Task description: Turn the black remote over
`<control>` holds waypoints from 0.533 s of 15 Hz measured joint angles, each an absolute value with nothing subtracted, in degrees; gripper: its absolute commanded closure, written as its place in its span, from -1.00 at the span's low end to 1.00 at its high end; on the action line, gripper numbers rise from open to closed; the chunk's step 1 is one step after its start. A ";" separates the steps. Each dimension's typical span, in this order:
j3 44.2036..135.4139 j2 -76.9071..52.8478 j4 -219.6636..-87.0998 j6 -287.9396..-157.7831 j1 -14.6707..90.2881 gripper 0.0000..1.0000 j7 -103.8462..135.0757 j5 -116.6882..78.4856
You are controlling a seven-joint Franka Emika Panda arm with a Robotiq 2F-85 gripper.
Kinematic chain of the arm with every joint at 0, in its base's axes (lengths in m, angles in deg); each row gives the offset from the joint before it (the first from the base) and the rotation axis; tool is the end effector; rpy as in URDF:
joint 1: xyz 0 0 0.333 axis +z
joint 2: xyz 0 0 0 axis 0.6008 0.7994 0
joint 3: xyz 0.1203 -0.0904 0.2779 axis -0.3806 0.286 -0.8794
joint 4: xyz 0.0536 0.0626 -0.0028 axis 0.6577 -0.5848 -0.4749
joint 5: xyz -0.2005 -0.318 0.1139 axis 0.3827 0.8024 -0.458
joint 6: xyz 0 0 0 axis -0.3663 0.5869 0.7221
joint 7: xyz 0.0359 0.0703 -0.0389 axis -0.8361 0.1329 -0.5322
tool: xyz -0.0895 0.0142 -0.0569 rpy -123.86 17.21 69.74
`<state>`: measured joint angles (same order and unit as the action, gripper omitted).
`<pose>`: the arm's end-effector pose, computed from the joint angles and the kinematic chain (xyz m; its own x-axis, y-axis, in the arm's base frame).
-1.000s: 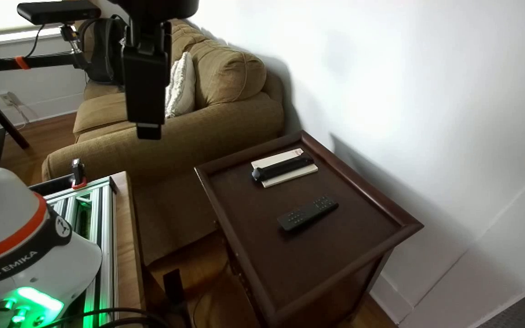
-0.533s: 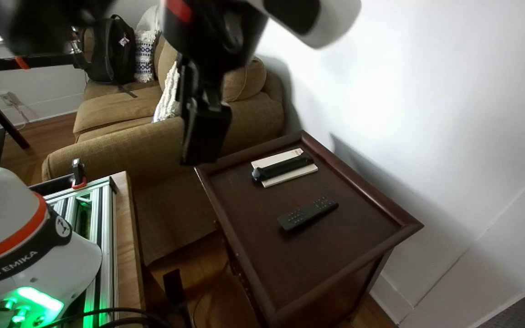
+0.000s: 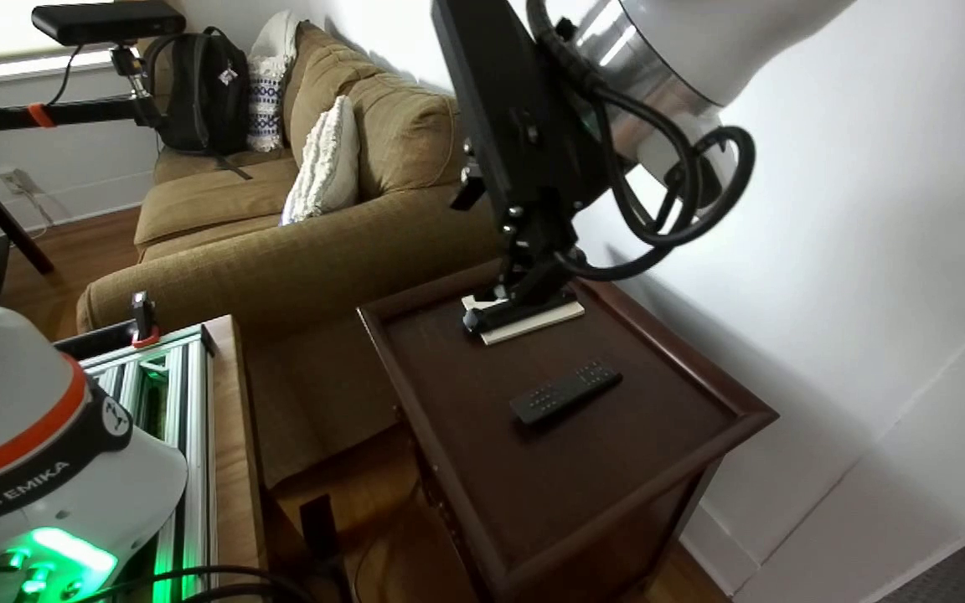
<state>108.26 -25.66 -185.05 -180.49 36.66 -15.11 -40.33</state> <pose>0.4452 -0.1502 0.3471 0.9122 0.0524 -0.4065 -0.1548 -0.8743 -0.4601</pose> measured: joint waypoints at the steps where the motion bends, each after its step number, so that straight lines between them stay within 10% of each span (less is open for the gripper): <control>1: 106.42 -22.80 -183.41 -182.36 35.67 -1.00 -15.26 -41.76; 8: 98.40 -12.04 -177.95 -191.39 30.10 -1.00 -15.84 -44.54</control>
<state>98.40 -12.04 -177.95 -191.39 30.10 -15.84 -44.54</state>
